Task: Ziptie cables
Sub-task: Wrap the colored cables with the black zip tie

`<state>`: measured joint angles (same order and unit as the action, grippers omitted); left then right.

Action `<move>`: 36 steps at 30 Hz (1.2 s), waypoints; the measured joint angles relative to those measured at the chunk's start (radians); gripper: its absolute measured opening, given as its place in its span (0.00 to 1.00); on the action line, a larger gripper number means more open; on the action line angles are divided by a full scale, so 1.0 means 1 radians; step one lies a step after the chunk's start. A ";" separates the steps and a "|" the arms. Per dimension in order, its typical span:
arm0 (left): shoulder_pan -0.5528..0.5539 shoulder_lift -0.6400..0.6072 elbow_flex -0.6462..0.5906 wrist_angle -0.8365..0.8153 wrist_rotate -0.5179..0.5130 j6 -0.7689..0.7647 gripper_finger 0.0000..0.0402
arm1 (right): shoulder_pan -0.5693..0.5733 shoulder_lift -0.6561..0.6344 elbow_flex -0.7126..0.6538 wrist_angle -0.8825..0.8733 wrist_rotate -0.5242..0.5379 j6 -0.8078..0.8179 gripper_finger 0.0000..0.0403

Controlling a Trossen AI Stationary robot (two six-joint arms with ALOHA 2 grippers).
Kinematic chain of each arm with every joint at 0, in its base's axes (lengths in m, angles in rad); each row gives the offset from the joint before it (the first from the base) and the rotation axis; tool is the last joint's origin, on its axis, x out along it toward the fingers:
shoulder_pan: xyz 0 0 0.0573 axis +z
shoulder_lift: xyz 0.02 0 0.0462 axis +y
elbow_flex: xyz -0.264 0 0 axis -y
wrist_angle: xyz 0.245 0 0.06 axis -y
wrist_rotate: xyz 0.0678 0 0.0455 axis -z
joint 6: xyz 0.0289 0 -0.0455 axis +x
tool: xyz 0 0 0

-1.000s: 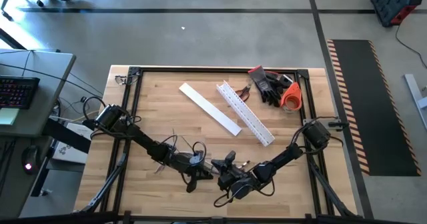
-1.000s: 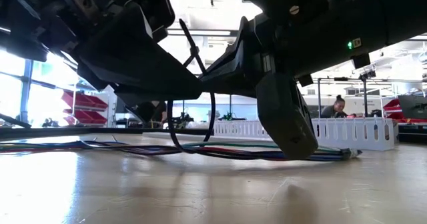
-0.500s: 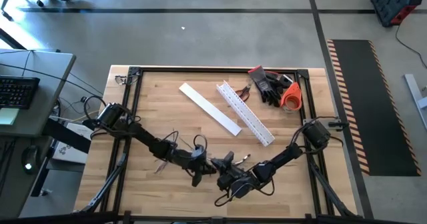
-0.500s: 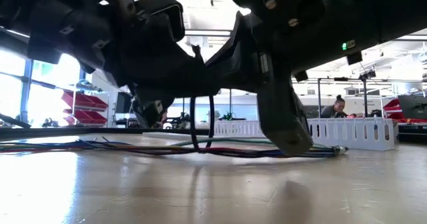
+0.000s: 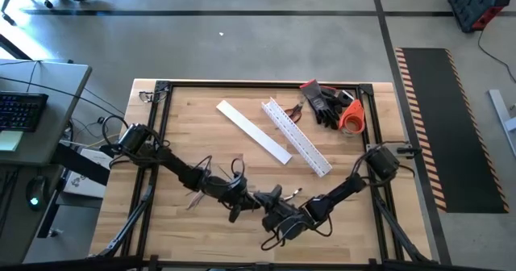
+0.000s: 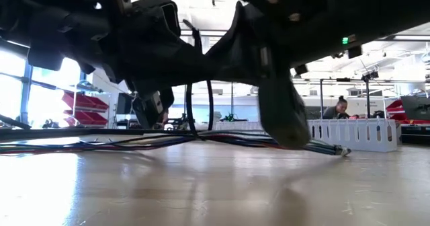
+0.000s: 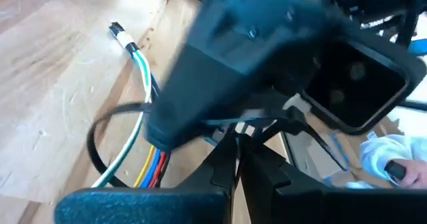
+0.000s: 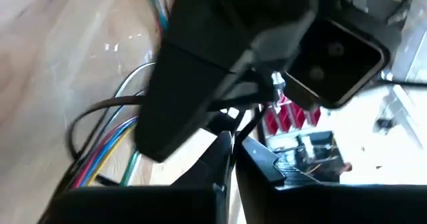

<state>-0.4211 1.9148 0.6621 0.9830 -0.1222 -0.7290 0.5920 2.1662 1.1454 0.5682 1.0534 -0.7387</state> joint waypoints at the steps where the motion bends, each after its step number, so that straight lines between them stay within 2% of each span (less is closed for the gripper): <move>1: -0.004 0.000 0.000 0.000 -0.004 0.005 0.00 | -0.003 0.000 0.000 -0.001 -0.001 0.025 0.04; 6: -0.037 0.000 0.000 -0.037 -0.061 -0.002 0.00 | -0.009 -0.015 0.000 -0.036 -0.019 0.125 0.19; 10: -0.072 0.000 0.000 -0.053 -0.137 -0.025 0.00 | -0.013 -0.088 0.000 -0.222 -0.068 0.293 0.33; 13: -0.095 0.000 0.000 -0.052 -0.203 -0.029 0.00 | -0.034 -0.155 0.001 -0.438 -0.209 0.500 0.42; 18: -0.115 0.025 0.011 -0.050 -0.292 -0.046 0.00 | -0.073 -0.234 0.001 -0.699 -0.535 0.748 0.52; 22: -0.113 0.073 0.053 -0.049 -0.296 -0.043 0.00 | -0.072 -0.248 0.001 -0.744 -0.724 0.848 0.54; 24: -0.104 0.101 0.079 -0.050 -0.293 -0.028 0.00 | -0.071 -0.239 0.000 -0.747 -0.773 0.878 0.54; 26: -0.093 0.122 0.096 -0.051 -0.278 -0.017 0.00 | -0.066 -0.232 -0.014 -0.751 -0.770 0.900 0.53; 31: -0.074 0.136 0.106 -0.051 -0.250 -0.011 0.00 | -0.063 -0.221 -0.074 -0.755 -0.676 0.950 0.51; 36: -0.073 0.135 0.106 -0.051 -0.254 -0.002 0.00 | -0.071 -0.225 -0.111 -0.716 -0.715 0.945 0.43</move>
<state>-0.4938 2.0495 0.7679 0.9324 -0.3766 -0.7306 0.5210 1.9411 1.0348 -0.1478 0.3381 0.2063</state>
